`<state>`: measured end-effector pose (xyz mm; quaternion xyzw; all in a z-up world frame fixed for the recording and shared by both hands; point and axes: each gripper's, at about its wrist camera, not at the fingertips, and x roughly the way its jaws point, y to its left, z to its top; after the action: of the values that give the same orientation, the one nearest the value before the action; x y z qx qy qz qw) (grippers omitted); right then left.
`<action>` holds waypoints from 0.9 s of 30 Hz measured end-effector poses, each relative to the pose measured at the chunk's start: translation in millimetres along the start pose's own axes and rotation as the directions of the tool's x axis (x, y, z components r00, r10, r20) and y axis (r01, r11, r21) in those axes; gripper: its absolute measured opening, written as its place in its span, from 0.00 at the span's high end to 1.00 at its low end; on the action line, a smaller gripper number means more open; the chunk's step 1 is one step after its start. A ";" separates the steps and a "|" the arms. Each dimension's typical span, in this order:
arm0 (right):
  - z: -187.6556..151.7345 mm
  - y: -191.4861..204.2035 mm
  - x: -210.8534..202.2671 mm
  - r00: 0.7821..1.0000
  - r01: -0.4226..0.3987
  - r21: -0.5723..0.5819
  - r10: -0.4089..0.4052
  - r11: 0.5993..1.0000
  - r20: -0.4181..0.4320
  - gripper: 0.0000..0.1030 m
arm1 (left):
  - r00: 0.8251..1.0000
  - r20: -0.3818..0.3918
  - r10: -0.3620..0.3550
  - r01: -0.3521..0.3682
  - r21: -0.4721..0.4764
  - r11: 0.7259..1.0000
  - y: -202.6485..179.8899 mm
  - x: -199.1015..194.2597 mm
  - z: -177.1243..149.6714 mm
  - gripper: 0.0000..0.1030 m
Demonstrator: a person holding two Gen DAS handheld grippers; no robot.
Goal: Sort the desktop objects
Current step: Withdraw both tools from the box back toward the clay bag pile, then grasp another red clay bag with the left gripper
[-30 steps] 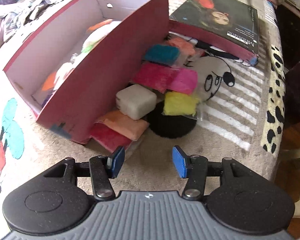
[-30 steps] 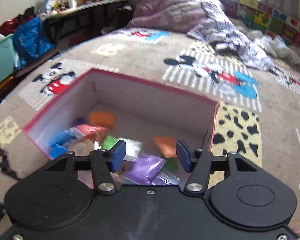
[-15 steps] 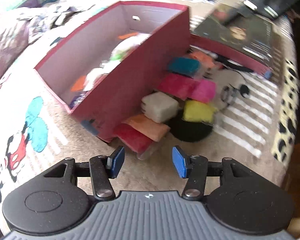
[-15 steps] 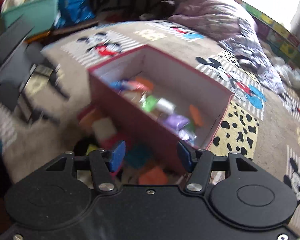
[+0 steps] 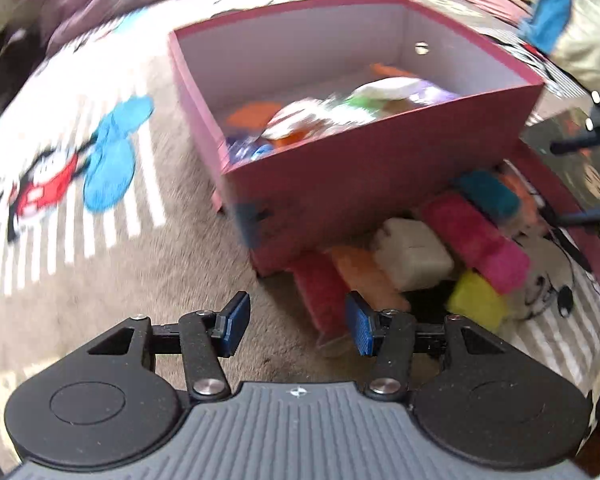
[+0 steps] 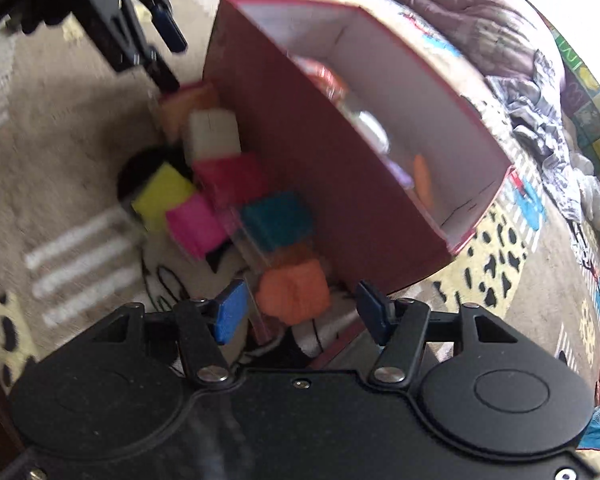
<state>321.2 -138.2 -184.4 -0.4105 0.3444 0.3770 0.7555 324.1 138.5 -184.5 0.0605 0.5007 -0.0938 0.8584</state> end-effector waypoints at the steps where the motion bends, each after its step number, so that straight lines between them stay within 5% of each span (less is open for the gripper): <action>1: -1.2 0.5 4.8 1.000 -0.002 -0.007 0.002 1.000 -0.009 0.42 | 1.000 -0.004 -0.006 0.006 -0.013 1.000 1.4 3.1 -0.9 0.51; 12: 1.6 4.6 27.7 1.000 0.009 -0.018 -0.010 1.000 -0.029 0.39 | 0.993 0.001 -0.116 0.115 -0.169 0.979 1.0 24.7 4.4 0.52; 16: 4.4 13.2 27.5 1.000 0.011 -0.038 -0.011 0.999 -0.015 0.39 | 0.998 -0.023 -0.052 0.051 -0.066 0.997 -16.9 28.3 5.0 0.53; 18: 3.0 16.1 28.5 1.000 0.015 -0.052 -0.016 0.999 -0.017 0.39 | 0.999 -0.031 -0.029 0.029 -0.003 1.000 -23.2 26.7 3.1 0.63; 27: -13.5 11.0 21.3 1.000 0.008 -0.063 -0.008 0.998 0.007 0.39 | 0.994 -0.107 -0.029 0.047 0.168 0.985 -16.0 7.8 -14.1 0.64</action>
<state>319.2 -139.8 -211.8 -0.4343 0.3281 0.3860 0.7448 312.3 124.9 -198.3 0.1288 0.5361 -0.1490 0.8208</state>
